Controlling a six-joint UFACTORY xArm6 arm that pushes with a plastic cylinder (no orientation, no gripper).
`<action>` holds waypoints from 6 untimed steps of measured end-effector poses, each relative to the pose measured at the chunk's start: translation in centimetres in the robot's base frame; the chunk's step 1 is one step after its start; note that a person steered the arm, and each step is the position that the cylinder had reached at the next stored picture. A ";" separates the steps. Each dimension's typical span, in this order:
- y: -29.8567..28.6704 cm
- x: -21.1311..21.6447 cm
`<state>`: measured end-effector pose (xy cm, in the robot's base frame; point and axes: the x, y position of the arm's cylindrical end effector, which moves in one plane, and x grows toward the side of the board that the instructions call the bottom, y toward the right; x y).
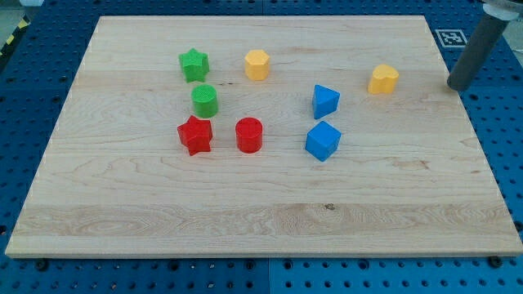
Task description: Move the yellow heart close to the yellow hexagon
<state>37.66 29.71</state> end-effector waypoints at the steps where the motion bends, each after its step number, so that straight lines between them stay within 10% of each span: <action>1: -2.2 0.9; 6: -7.2 -0.9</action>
<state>36.74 22.49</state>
